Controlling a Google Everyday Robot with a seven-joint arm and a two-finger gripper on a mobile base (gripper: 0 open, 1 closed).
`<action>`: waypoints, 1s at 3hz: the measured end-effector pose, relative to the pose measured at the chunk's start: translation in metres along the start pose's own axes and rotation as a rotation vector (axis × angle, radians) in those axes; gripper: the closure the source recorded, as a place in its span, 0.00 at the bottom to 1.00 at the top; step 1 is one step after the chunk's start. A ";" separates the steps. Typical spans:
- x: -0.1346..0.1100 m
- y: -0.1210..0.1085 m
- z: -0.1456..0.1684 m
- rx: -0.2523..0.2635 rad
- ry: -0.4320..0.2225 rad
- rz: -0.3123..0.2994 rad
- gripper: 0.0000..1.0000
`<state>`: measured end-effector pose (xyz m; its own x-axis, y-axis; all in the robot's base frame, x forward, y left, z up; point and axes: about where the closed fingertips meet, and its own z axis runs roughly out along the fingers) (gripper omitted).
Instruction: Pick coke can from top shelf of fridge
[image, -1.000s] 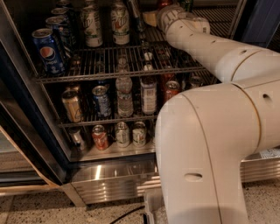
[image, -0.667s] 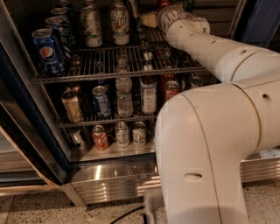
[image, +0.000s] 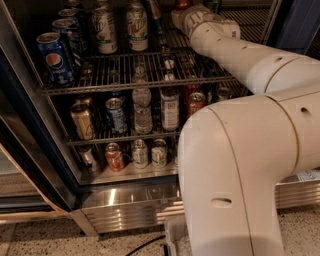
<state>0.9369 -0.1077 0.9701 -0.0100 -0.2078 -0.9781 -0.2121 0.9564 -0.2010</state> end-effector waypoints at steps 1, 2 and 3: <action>0.000 0.000 0.000 0.000 0.000 0.000 0.89; 0.000 0.000 0.000 0.000 0.000 0.000 1.00; -0.002 0.003 0.001 -0.006 -0.004 0.004 1.00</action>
Offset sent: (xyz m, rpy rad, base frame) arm 0.0000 0.0000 0.0000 0.0000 0.0000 0.0000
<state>0.9374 -0.1046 0.9712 -0.0072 -0.2029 -0.9792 -0.2178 0.9560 -0.1965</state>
